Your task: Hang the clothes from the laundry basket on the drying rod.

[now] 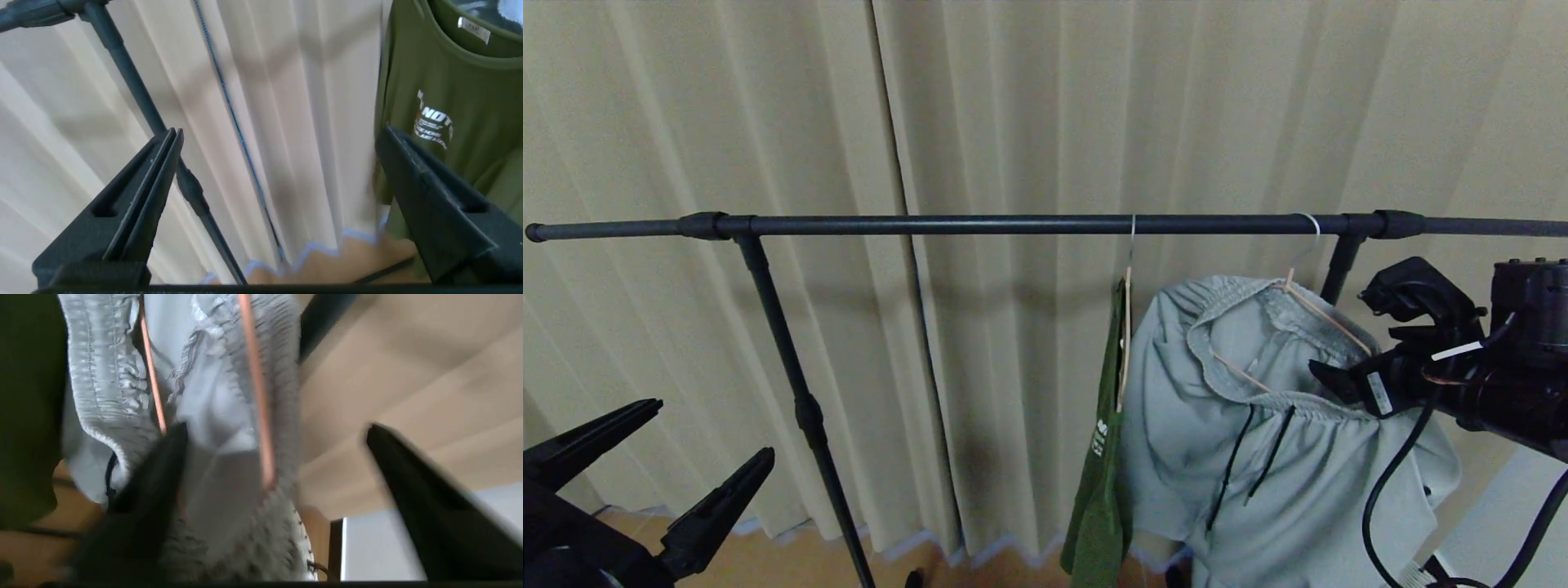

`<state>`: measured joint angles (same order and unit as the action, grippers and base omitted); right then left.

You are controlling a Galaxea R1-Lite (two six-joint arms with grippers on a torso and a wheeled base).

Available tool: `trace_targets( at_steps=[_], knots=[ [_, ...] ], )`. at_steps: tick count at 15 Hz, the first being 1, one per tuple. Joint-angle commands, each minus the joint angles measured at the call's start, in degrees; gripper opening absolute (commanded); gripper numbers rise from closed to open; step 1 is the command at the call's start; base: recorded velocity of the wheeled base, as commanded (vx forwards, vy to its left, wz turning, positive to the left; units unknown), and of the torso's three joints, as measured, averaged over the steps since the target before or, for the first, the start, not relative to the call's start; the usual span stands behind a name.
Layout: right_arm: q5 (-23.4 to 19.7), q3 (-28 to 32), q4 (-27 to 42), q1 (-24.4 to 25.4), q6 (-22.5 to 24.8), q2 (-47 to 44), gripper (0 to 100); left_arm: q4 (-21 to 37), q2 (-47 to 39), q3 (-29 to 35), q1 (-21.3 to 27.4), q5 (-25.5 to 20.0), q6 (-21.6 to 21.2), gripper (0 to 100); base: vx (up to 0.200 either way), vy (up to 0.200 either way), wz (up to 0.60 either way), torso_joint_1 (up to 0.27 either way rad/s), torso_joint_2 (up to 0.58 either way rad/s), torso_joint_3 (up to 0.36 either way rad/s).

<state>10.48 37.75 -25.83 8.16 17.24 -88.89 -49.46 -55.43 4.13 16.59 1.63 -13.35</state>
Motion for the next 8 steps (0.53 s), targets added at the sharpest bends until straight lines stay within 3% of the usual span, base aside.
trace_targets(
  at_steps=[1,4,8],
  knots=[
    [-0.02,-2.69,-3.7,0.99,-0.01,1.09,100,-0.03,-0.03,0.0,0.02,0.04,-0.01,100,0.0,0.0,0.0,0.0,0.0,0.0],
    [-1.17,-7.43,-15.13,1.95,-0.01,1.09,100,-0.03,-0.2,0.0,-0.07,0.04,-0.01,100,0.0,0.0,0.0,0.0,0.0,0.0],
    [-4.77,-11.04,-23.74,2.04,-0.01,1.88,100,-0.03,-0.29,0.0,0.02,0.04,0.08,100,0.0,0.0,0.0,0.0,0.0,0.0]
  ],
)
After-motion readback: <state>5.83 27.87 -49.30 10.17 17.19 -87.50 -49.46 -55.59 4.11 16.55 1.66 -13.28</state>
